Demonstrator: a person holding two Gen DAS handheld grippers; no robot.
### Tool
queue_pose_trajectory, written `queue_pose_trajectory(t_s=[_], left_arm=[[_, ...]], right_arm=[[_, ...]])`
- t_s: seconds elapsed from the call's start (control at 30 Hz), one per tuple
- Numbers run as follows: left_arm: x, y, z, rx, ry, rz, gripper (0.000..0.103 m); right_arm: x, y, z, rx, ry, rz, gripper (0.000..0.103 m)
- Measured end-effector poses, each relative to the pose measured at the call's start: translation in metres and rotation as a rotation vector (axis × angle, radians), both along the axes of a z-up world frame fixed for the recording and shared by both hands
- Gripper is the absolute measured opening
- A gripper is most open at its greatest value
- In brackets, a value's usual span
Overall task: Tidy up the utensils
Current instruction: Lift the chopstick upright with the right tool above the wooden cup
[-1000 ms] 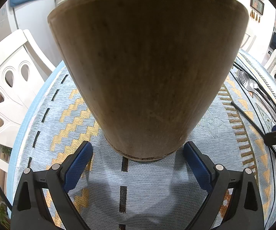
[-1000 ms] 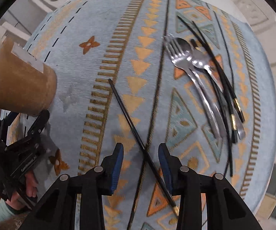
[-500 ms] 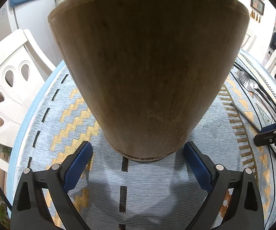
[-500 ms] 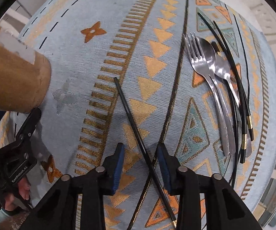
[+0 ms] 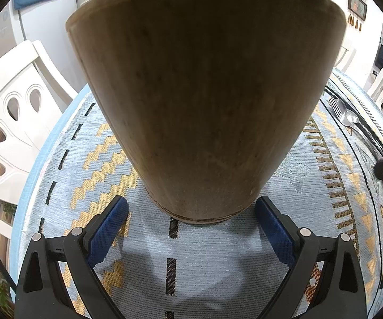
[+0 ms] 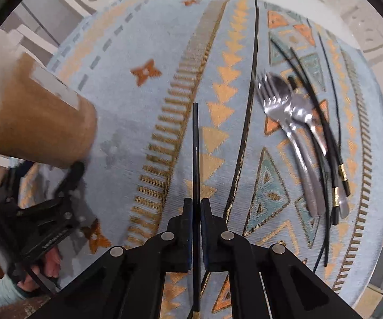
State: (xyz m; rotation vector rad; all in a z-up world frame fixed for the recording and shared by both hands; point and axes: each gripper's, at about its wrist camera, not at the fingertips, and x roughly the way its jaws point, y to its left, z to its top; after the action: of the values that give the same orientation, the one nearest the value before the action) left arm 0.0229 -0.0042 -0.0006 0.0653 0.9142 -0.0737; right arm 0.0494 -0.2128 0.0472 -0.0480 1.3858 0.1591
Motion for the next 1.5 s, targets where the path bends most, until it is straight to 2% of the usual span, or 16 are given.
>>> queue_pose_trajectory(t_s=[0.17, 0.4, 0.73, 1.03, 1.13, 1.3, 1.5], left_arm=[[0.000, 0.000, 0.000, 0.000, 0.000, 0.000, 0.097], [0.000, 0.000, 0.000, 0.000, 0.000, 0.000, 0.097], [0.000, 0.000, 0.000, 0.001, 0.000, 0.000, 0.097], [0.000, 0.000, 0.000, 0.000, 0.000, 0.000, 0.097], [0.000, 0.000, 0.000, 0.001, 0.000, 0.000, 0.097], [0.001, 0.000, 0.000, 0.001, 0.000, 0.000, 0.097], [0.001, 0.000, 0.000, 0.000, 0.000, 0.000, 0.097]], right_arm=[[-0.019, -0.004, 0.038, 0.024, -0.092, -0.012, 0.005], [-0.047, 0.003, 0.073, 0.057, -0.189, -0.085, 0.005], [-0.047, 0.013, 0.125, 0.112, -0.383, -0.079, 0.005], [-0.044, 0.035, 0.203, 0.140, -0.629, -0.044, 0.005], [-0.041, 0.045, 0.234, 0.181, -0.702, -0.037, 0.005], [-0.036, 0.061, 0.272, 0.276, -0.766, -0.001, 0.005], [-0.029, 0.090, 0.291, 0.365, -0.778, 0.071, 0.005]])
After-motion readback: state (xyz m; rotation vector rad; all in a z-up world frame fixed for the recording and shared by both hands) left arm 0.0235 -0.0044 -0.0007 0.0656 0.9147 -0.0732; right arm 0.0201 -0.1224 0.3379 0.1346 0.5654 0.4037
